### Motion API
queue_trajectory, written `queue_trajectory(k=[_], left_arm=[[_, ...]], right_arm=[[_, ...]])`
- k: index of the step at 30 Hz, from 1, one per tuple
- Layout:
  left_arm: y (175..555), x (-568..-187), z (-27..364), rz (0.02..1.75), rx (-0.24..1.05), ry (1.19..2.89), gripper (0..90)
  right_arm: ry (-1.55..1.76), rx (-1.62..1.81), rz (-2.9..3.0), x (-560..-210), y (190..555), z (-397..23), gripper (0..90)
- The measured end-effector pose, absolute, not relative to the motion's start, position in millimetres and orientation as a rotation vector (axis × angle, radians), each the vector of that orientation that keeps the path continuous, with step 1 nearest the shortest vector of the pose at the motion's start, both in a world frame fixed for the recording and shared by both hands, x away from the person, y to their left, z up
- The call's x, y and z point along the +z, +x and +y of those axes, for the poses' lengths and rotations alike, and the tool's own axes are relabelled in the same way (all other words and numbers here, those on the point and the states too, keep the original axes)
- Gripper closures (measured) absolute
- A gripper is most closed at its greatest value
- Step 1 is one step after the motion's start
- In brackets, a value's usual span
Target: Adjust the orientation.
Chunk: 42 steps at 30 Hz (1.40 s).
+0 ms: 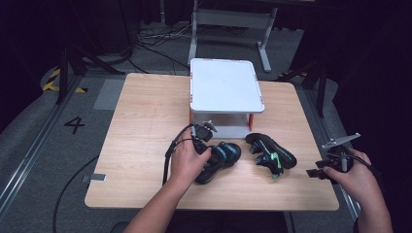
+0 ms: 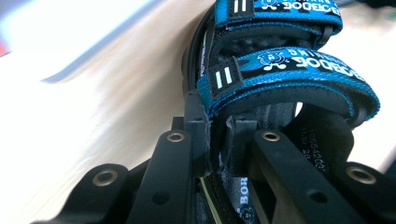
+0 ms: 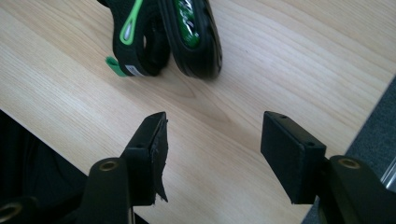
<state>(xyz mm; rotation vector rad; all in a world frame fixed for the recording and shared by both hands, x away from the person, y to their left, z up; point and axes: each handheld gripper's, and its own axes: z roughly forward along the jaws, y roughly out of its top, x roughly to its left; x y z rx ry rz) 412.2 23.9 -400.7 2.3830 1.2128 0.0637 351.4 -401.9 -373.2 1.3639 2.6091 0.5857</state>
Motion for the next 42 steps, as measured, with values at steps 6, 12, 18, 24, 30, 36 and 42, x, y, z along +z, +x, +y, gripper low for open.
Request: queue_trajectory(k=[6,12,18,24,30,36,42], left_arm=[[418,-408,33,1.262,-0.053,2.326,51.6],[392,-374,45,1.172,-0.022,2.355,36.2],[369,-360,46,1.103,-0.070,2.429,43.5],[368,-373,37,1.076,-0.119,2.520,61.8],[365,-368,33,1.071,-0.083,2.519,77.5],[363,-366,8,0.945,-0.114,2.501,83.3],[362,-367,-15,0.836,-0.143,2.532,83.5]], right_arm=[[1.301,0.581,2.652,-374,358,-389,42.3],[1.298,0.584,2.646,-372,358,-391,42.2],[1.267,0.599,2.658,-368,364,-385,42.1],[1.240,0.604,2.671,-368,367,-380,42.1],[1.252,0.604,2.661,-368,365,-384,42.2],[1.265,0.592,2.662,-369,360,-387,42.2],[1.298,0.580,2.645,-371,353,-393,42.2]])
